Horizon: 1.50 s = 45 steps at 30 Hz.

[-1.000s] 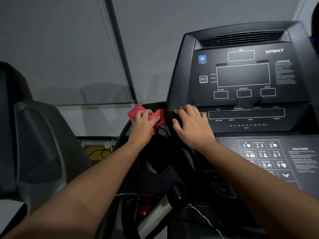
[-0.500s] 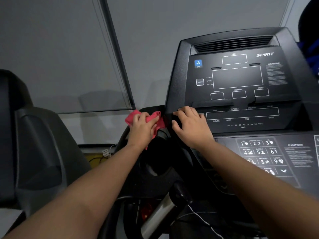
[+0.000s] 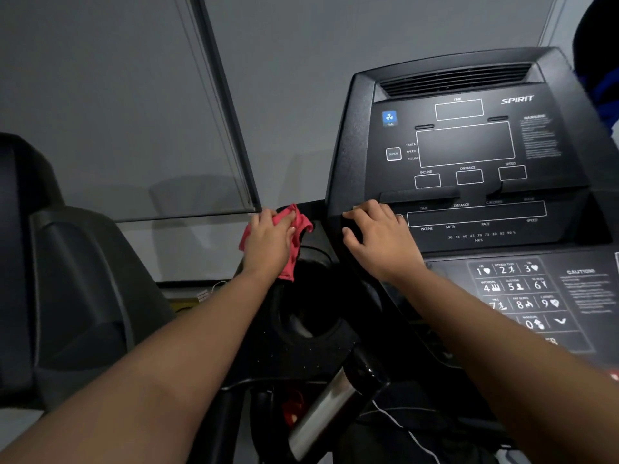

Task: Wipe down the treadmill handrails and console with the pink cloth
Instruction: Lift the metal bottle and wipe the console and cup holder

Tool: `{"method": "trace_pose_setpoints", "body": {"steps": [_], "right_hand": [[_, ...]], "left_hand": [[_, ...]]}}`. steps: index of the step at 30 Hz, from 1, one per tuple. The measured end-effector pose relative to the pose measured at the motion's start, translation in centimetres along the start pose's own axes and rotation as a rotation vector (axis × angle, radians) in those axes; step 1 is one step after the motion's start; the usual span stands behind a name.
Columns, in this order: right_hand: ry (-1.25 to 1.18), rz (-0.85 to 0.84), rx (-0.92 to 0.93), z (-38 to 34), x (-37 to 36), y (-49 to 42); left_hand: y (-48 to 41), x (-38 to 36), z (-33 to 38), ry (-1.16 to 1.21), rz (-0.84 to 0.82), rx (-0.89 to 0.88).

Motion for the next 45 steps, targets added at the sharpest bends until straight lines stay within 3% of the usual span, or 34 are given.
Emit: {"method": "trace_pose_setpoints", "body": {"steps": [9, 13, 15, 18, 21, 24, 27, 30, 36, 40, 45], "right_hand": [[0.009, -0.008, -0.007, -0.1, 0.0, 0.1], [-0.002, -0.022, -0.014, 0.0, 0.0, 0.0], [-0.005, -0.02, -0.022, 0.0, 0.0, 0.0], [-0.005, -0.015, -0.029, -0.1, 0.1, 0.0], [0.0, -0.012, -0.023, -0.1, 0.1, 0.0], [0.008, -0.013, -0.024, 0.0, 0.1, -0.1], [0.014, -0.022, -0.031, -0.1, 0.1, -0.1], [0.007, -0.007, -0.028, 0.0, 0.1, -0.1], [0.002, -0.002, -0.024, 0.0, 0.0, -0.2], [0.003, -0.009, -0.024, -0.1, 0.1, -0.1], [-0.009, 0.005, -0.029, 0.0, 0.1, 0.0]], "left_hand": [[0.3, -1.2, 2.8, 0.027, -0.023, -0.145], [-0.1, -0.4, 0.4, -0.058, -0.037, -0.488], [-1.0, 0.3, -1.1, -0.071, -0.108, -0.557], [-1.8, 0.4, -2.6, 0.043, -0.184, -0.38], [-1.4, -0.1, -2.1, 0.206, -0.088, -0.184], [-2.7, -0.3, -0.9, 0.245, -0.095, 0.059], [-3.3, -0.9, 1.4, 0.123, -0.147, 0.04], [-1.8, -1.8, 2.9, 0.02, -0.076, -0.043], [-0.6, -1.8, 3.0, 0.119, 0.107, 0.03], [-1.7, -1.3, 4.1, 0.179, 0.031, 0.134], [-0.8, 0.0, 6.7, 0.723, 0.061, 0.474]]}}
Point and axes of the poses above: each hand's wrist, its own y-axis away from the middle knuckle, its own x-axis out of the back of the hand, z = x × y, the point moved 2 cm from there along -y, towards the middle knuckle, and after that the axes turned 10 degrees about -x, right-handed, at the moved point
